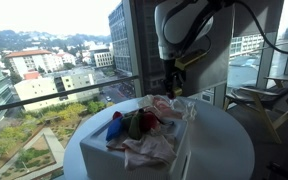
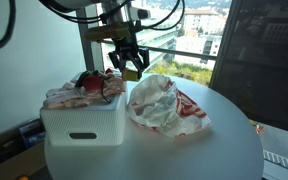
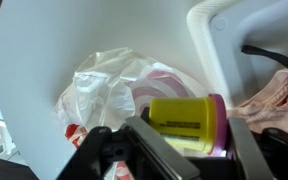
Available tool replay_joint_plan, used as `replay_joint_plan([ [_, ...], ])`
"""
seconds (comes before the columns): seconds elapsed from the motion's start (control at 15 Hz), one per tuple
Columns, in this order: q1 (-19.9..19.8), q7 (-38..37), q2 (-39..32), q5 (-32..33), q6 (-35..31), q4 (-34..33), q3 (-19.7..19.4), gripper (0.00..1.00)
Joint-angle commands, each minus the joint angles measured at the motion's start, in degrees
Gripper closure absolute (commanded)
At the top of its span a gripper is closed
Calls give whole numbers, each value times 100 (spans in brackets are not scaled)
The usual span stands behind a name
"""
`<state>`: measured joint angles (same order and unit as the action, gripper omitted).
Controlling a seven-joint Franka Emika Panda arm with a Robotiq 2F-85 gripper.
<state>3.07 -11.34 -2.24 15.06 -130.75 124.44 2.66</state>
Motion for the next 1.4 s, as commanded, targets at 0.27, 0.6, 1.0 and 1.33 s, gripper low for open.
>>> replay_joint_plan([
  [0.27, 78, -53, -1628, 438, -1196, -987, -185, 69],
  [0.6, 125, -34, -2868, 575, -1966, -1978, -687, 69],
  [1.0, 18, 206, -3885, 187, -1973, -2951, -939, 17],
  [1.33, 312, -7, -3088, 223, -1896, -2057, -1061, 0],
])
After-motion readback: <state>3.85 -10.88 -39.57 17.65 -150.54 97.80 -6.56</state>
